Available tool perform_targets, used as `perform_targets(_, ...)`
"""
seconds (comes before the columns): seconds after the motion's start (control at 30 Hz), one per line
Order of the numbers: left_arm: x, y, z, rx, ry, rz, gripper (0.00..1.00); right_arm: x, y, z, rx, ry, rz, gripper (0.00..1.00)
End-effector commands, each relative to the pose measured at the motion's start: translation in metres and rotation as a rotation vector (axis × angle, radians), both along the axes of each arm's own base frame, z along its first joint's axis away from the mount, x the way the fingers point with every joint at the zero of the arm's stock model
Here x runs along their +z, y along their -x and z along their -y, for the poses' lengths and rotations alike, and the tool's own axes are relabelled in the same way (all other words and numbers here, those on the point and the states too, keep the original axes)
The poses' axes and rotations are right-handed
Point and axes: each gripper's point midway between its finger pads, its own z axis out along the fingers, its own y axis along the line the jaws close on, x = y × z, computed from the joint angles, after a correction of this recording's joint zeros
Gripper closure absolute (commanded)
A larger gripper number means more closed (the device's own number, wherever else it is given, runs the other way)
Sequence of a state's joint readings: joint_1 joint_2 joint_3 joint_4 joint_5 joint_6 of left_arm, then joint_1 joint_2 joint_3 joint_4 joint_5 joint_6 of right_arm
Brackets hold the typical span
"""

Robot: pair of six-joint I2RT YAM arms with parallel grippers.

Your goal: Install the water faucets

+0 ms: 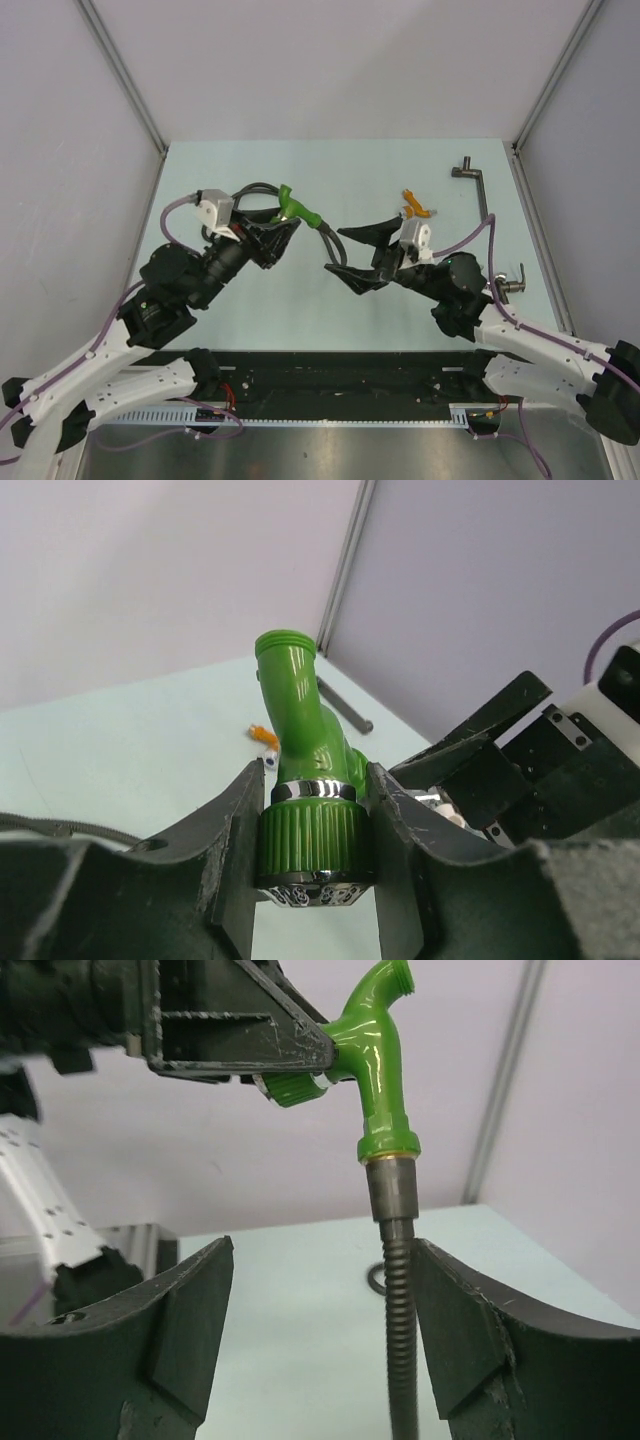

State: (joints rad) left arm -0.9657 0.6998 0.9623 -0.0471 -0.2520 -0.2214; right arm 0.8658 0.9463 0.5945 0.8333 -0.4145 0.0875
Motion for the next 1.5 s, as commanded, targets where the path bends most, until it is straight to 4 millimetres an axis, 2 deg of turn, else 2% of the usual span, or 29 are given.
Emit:
perform_targets(0.0, 0.006, 0.000, 0.010, -0.029, 0.016, -0.057, 1.00, -0.020, -0.037, 0.002, -0.307, 0.124, 0.086, 0.27)
perform_targets(0.07, 0.000, -0.001, 0.019, -0.051, -0.012, -0.080, 1.00, -0.025, -0.034, -0.005, -0.326, 0.140, 0.101, 0.28)
perform_targets(0.13, -0.004, 0.000, 0.026, -0.068, -0.028, -0.090, 1.00, -0.028, -0.042, -0.004, -0.399, 0.162, 0.115, 0.30)
perform_targets(0.3, -0.011, 0.001, 0.035, -0.080, -0.058, -0.096, 1.00, -0.032, -0.047, -0.003, -0.499, 0.183, 0.131, 0.39)
perform_targets(0.63, -0.020, 0.003, 0.047, -0.073, -0.099, -0.098, 1.00, -0.035, -0.054, -0.002, -0.584, 0.201, 0.143, 0.41)
perform_targets(0.77, -0.019, 0.003, 0.047, -0.066, -0.098, -0.094, 1.00, -0.038, -0.055, -0.004, -0.588, 0.210, 0.145, 0.58)
perform_targets(0.9, -0.012, 0.005, 0.045, -0.066, -0.083, -0.082, 1.00, -0.042, -0.057, -0.006, -0.594, 0.220, 0.145, 0.64)
perform_targets(1.03, -0.010, 0.007, 0.045, -0.072, -0.078, -0.077, 1.00, -0.042, -0.057, -0.008, -0.589, 0.227, 0.146, 0.77)
perform_targets(1.17, -0.007, 0.008, 0.040, -0.068, -0.082, -0.063, 1.00, -0.040, -0.053, -0.011, -0.557, 0.222, 0.148, 1.00)
perform_targets(1.3, -0.004, 0.015, 0.032, -0.086, -0.127, -0.002, 1.00, -0.036, -0.043, -0.012, -0.456, 0.211, 0.140, 1.00)
perform_targets(1.33, 0.001, 0.021, 0.028, -0.109, -0.128, 0.025, 1.00, -0.035, -0.033, -0.018, -0.374, 0.200, 0.139, 1.00)
perform_targets(1.4, 0.002, 0.025, 0.024, -0.123, -0.174, 0.070, 1.00, -0.029, -0.029, -0.014, -0.312, 0.192, 0.141, 1.00)
perform_targets(1.47, 0.009, 0.035, 0.022, -0.176, -0.196, 0.124, 1.00, -0.024, -0.011, -0.017, -0.172, 0.173, 0.145, 1.00)
